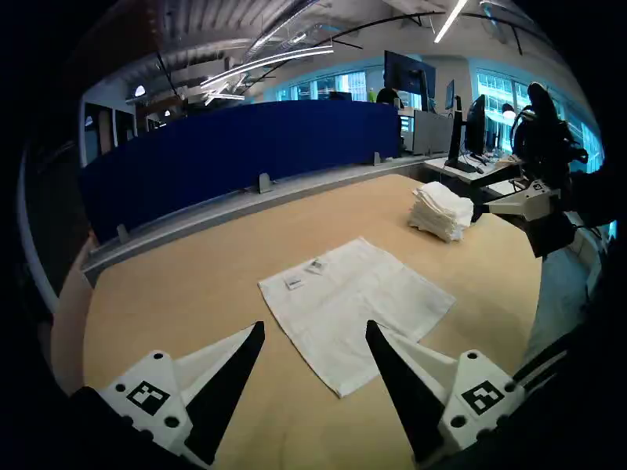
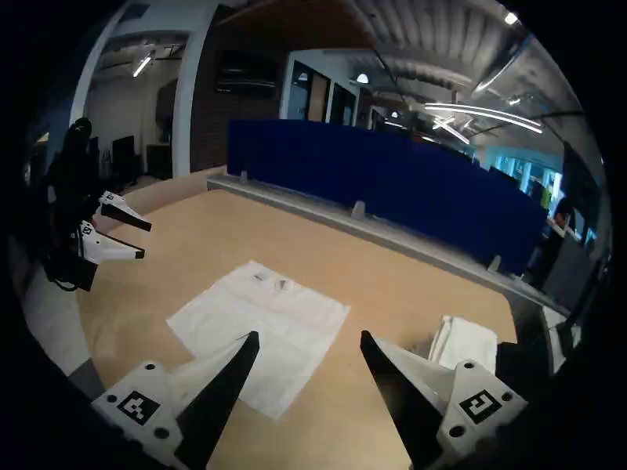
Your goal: Fold towel
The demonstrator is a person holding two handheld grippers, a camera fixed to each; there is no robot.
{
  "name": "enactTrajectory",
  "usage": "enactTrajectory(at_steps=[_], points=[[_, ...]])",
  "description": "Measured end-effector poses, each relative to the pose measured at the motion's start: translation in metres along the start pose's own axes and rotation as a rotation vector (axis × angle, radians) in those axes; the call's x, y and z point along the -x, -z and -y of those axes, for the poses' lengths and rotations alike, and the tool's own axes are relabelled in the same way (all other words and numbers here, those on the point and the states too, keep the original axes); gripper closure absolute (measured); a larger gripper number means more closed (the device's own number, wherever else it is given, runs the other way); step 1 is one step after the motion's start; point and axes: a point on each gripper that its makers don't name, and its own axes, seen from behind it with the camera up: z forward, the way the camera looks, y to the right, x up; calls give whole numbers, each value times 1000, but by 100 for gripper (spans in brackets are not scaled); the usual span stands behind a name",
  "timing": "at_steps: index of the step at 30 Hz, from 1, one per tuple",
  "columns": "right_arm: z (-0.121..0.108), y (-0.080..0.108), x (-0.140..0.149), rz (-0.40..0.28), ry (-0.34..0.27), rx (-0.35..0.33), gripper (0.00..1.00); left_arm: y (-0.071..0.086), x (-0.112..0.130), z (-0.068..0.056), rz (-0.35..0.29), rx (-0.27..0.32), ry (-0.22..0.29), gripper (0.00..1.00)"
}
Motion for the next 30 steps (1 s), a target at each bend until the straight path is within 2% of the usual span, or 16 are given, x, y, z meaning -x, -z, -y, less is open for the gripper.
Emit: enactTrajectory(at_steps=[8,17,23,30], points=[[14,-26,49,58,-8,-21,0,-23,53,-11,80,37,13,4],[28,-53,104,154,-9,-45,0,-47,97,-30,183,90,17,4],[40,-61,138,245,-11,-95,1,-56,120,-39,267,123,18,4],[47,-65,163,310,-26,-123,10,-63,141,-42,347,131,44,5]])
